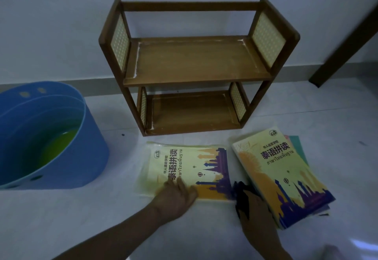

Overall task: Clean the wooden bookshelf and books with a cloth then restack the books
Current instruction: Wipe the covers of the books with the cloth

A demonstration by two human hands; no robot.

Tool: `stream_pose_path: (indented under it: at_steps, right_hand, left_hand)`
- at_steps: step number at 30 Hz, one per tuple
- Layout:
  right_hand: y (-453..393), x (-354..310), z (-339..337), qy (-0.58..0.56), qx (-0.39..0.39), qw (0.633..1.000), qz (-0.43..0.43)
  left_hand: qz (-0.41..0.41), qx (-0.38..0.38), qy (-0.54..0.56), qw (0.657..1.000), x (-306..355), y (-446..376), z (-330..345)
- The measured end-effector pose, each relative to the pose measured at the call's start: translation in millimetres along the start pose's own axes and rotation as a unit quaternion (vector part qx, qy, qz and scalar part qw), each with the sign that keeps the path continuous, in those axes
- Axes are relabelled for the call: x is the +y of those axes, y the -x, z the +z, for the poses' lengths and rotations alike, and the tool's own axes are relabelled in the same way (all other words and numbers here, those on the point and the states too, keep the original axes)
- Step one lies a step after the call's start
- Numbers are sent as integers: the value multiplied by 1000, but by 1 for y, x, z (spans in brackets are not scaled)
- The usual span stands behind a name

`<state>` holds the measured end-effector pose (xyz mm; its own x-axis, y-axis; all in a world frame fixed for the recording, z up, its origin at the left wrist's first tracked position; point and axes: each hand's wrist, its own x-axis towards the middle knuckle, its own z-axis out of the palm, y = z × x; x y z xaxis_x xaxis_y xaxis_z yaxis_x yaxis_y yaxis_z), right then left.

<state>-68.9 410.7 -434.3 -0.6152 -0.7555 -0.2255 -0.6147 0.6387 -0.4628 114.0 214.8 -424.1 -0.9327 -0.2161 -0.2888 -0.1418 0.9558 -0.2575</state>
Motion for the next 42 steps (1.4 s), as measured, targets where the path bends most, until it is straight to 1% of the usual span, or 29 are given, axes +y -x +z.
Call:
stream_pose_path:
  at_steps: [2,3,4,5,6,7,8,10,11,12,13,14,15,16,17,18,20,23,24,25,27,28,30,32,33,36,39,40,42]
  right_hand:
    - [2,4,-6,-62,12,996,-62]
    - [2,3,-8,-47,4,995,-84]
    - [1,-1,-11,-36,-28,995,-84]
    - [-1,-11,-15,-43,-69,995,-53]
    - [-4,-24,-18,-94,-93,991,-18]
    - [-9,-41,-22,-192,-106,975,19]
    - [-16,-59,-27,-318,-125,938,63]
    - [-31,-94,-40,-560,-171,804,100]
    - [-37,-106,-47,-628,-186,749,102]
    - [-41,-114,-52,-652,-194,727,99]
    - [-45,-124,-55,-644,-192,735,94]
    - [-48,-130,-55,-587,-171,784,102]
    - [-54,-132,-50,-489,-144,853,114]
    - [-59,-131,-41,-363,-125,916,117]
    - [-64,-131,-31,-256,-118,953,110]
    - [-67,-130,-22,-201,-120,966,105]
    - [-72,-126,-3,-172,-123,971,112]
    - [-74,-115,11,-133,-132,978,92]
    - [-72,-110,10,-111,-126,983,78]
    - [-69,-102,8,-85,-96,990,62]
    - [-54,-80,4,23,-3,999,43]
    - [-42,-68,3,95,17,994,48]
    - [-17,-46,6,175,-11,981,80]
    - [-7,-26,15,148,-32,986,64]
    - [-11,-23,17,115,-20,992,44]
    - [-31,-43,-3,4,56,998,5]
    - [-37,-74,-33,-80,94,992,-33]
    - [-35,-78,-45,-103,86,990,-33]
    - [-29,-70,-67,-128,77,989,11]
  left_hand:
    - [9,84,57,995,-20,1,-29]
    - [-15,105,109,988,-33,5,-51]
    - [-59,136,156,977,-46,11,-69]
    - [-117,161,215,956,-59,18,-85]
    - [-154,176,280,931,-69,25,-96]
    - [-179,193,378,888,-77,35,-105]
    - [-194,212,472,833,-80,43,-110]
    - [-232,225,622,713,-81,54,-113]
    - [-251,219,674,659,-78,56,-107]
    - [-278,209,705,618,-73,57,-98]
    - [-314,194,713,596,-69,58,-87]
    - [-348,166,707,592,-67,56,-74]
    - [-373,131,692,604,-66,53,-56]
    - [-388,85,671,626,-64,52,-38]
    - [-396,38,642,656,-60,50,-20]
    - [-399,-4,612,683,-55,49,-3]
    - [-399,-47,573,714,-44,46,20]
    - [-390,-66,532,749,-36,48,43]
    - [-388,-79,509,764,-36,50,46]
    - [-391,-75,468,789,-37,52,47]
    - [-389,-26,362,847,-37,55,49]
    - [-376,-6,334,865,-39,55,48]
    - [-317,-20,342,885,-44,56,45]
    - [-253,-82,361,894,-53,57,44]
    - [-242,-100,355,898,-57,57,42]
    - [-238,-105,314,913,-54,56,42]
    - [-240,-103,299,918,-52,55,44]
    - [-236,-112,286,922,-55,54,44]
    - [-221,-139,266,928,-64,55,42]
